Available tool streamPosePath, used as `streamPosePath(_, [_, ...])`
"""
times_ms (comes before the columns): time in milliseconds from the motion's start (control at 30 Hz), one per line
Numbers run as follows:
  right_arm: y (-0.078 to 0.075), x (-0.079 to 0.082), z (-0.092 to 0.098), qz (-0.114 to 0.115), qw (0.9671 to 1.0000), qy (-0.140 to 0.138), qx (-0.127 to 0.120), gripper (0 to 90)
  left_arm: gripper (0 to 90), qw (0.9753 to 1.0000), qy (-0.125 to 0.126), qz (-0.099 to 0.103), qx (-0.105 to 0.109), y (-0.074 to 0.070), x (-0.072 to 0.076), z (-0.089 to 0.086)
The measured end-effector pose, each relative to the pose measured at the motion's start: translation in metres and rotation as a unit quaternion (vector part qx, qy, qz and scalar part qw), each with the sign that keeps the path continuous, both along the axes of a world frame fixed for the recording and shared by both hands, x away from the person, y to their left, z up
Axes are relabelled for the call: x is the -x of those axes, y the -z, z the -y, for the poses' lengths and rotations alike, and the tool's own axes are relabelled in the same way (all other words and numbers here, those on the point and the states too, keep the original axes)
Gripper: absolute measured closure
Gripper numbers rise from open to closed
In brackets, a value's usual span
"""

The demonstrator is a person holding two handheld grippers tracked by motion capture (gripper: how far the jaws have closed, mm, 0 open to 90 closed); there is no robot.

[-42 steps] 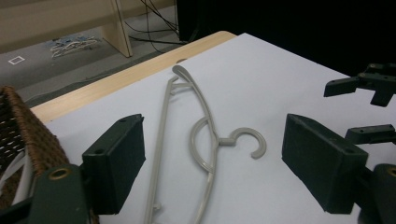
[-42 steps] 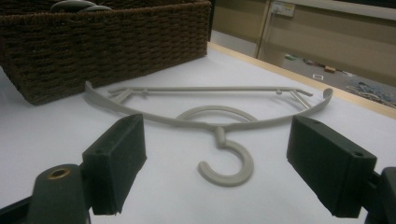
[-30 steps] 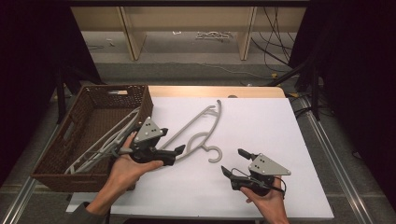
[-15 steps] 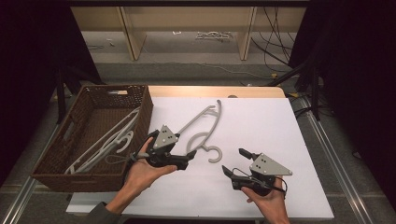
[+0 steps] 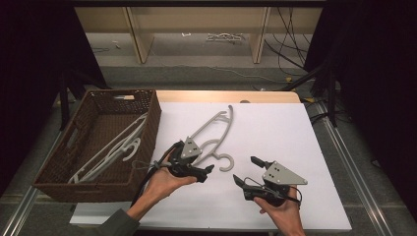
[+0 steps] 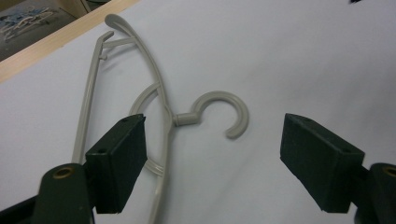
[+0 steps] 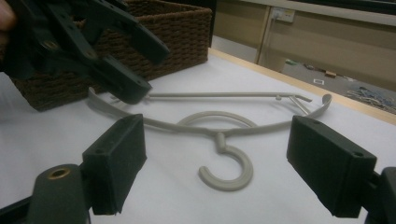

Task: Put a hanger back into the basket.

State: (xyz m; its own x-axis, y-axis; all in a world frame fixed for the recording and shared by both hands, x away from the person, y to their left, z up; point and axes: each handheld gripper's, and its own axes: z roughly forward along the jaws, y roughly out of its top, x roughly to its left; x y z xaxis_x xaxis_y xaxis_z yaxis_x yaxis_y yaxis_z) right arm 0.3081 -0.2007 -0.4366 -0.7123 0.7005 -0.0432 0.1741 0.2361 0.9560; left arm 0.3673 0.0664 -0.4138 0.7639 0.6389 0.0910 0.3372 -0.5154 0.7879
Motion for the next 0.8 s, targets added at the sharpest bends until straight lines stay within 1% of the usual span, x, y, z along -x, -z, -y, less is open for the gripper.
streamPosePath(33, [-0.001,0.001,0.001,-0.002,0.9999,0.005,0.012,20.7,23.4,0.9999,0.000,0.008,-0.008,0.002,-0.003,0.001])
streamPosePath(100, [-0.001,0.001,0.001,0.008,0.9999,0.007,0.012,20.7,24.9,0.9997,0.006,0.013,-0.019,0.006,-0.008,0.003])
streamPosePath(133, [-0.001,0.001,0.000,0.007,0.9999,0.007,0.012,20.7,25.7,0.9998,0.006,0.008,-0.020,0.008,-0.009,0.005])
streamPosePath(200, [-0.001,0.000,0.000,0.011,0.9998,0.006,0.014,20.7,26.3,0.9994,0.010,0.011,-0.032,0.012,-0.012,0.007])
streamPosePath(233, [-0.001,0.000,0.000,0.010,0.9998,0.006,0.014,20.7,26.1,0.9991,0.013,0.007,-0.039,0.015,-0.014,0.008])
streamPosePath(267, [-0.001,0.000,0.000,0.012,0.9998,0.008,0.015,20.7,26.3,0.9980,0.023,0.005,-0.059,0.016,-0.017,0.008])
streamPosePath(333, [-0.001,0.000,-0.001,0.009,0.9998,0.007,0.014,20.6,28.6,0.9973,0.025,0.006,-0.068,0.022,-0.020,0.012])
streamPosePath(400, [-0.001,0.000,-0.001,0.004,0.9999,0.004,0.015,20.7,30.8,0.9970,0.026,0.005,-0.073,0.026,-0.025,0.015])
streamPosePath(467, [-0.001,0.000,-0.001,0.004,0.9999,0.003,0.016,20.7,34.5,0.9966,0.031,0.001,-0.076,0.030,-0.030,0.017])
streamPosePath(500, [0.000,0.000,-0.001,0.004,0.9999,0.001,0.015,20.7,34.8,0.9971,0.028,-0.009,-0.070,0.033,-0.033,0.018])
streamPosePath(533, [-0.001,0.000,-0.001,0.001,0.9999,0.003,0.016,20.6,35.1,0.9971,0.026,-0.016,-0.070,0.035,-0.036,0.019])
streamPosePath(600, [-0.001,0.001,-0.001,0.000,0.9999,0.003,0.015,20.6,38.2,0.9969,0.024,-0.016,-0.073,0.039,-0.040,0.021])
streamPosePath(700, [-0.001,0.000,-0.002,-0.002,0.9999,0.001,0.015,20.7,40.0,0.9952,0.031,-0.033,-0.087,0.044,-0.047,0.023])
streamPosePath(767, [0.000,0.000,-0.002,-0.002,0.9999,0.001,0.015,20.6,40.1,0.9942,0.030,-0.043,-0.094,0.048,-0.050,0.026])
streamPosePath(800, [0.000,0.000,-0.002,-0.002,0.9999,0.000,0.014,20.6,40.5,0.9939,0.027,-0.045,-0.097,0.050,-0.052,0.027])
